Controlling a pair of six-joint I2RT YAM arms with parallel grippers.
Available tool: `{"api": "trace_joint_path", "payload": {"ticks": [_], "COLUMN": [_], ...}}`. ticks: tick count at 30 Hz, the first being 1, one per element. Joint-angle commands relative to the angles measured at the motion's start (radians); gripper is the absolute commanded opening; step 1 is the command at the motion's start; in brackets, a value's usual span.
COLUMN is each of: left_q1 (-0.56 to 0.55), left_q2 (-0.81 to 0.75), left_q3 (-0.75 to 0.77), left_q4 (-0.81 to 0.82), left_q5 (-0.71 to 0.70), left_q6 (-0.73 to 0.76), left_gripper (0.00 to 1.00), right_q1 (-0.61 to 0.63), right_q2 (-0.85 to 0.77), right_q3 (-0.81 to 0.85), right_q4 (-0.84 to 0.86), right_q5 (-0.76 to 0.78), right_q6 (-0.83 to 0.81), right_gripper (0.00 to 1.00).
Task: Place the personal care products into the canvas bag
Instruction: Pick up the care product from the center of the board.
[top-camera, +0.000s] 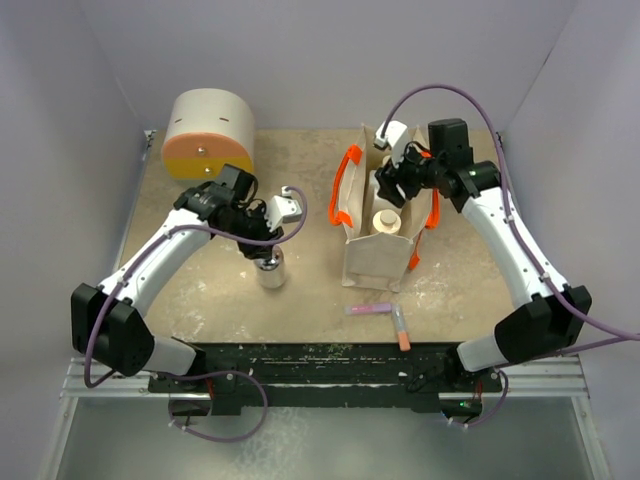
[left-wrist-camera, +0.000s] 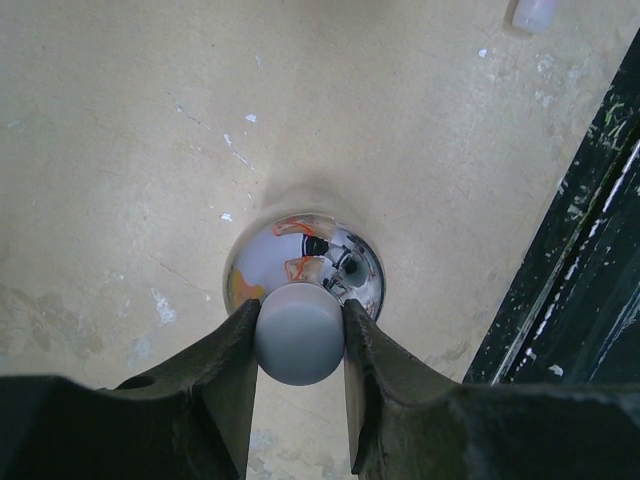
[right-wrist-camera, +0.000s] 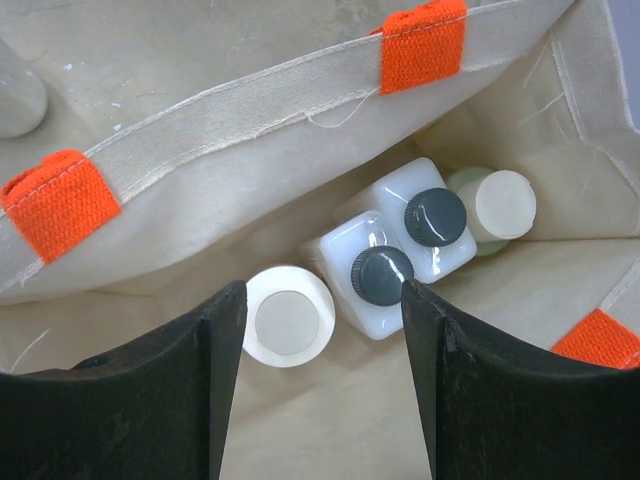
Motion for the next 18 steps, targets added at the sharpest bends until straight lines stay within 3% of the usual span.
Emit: {"api": "trace_joint_path", "payload": {"ticks": [1, 10, 18], "left_q1": [-0.003, -0.001, -0.004], "left_q2": [-0.02, 0.029, 0.163], "left_q3": [0.158, 0.474, 0.84], "left_q4": [0.07, 0.117, 0.209], "left_q5": [0.054, 0.102, 0.114], "left_q6": [-0.087, -0.264, -0.417], "left_gripper": [0.0, 0.0, 0.0], "right_q1": [-0.004, -0.004, -0.004], "right_q2": [-0.052, -0.113, -0.117], "right_q3": [0.005, 0.065, 0.146], "right_q4": [-0.035, -0.18, -0.257], "right_q5": [-0.01, -0.05, -0.034], "right_q6": [0.001, -0.021, -0.045], "right_gripper": [0.65, 0.66, 0.66]}}
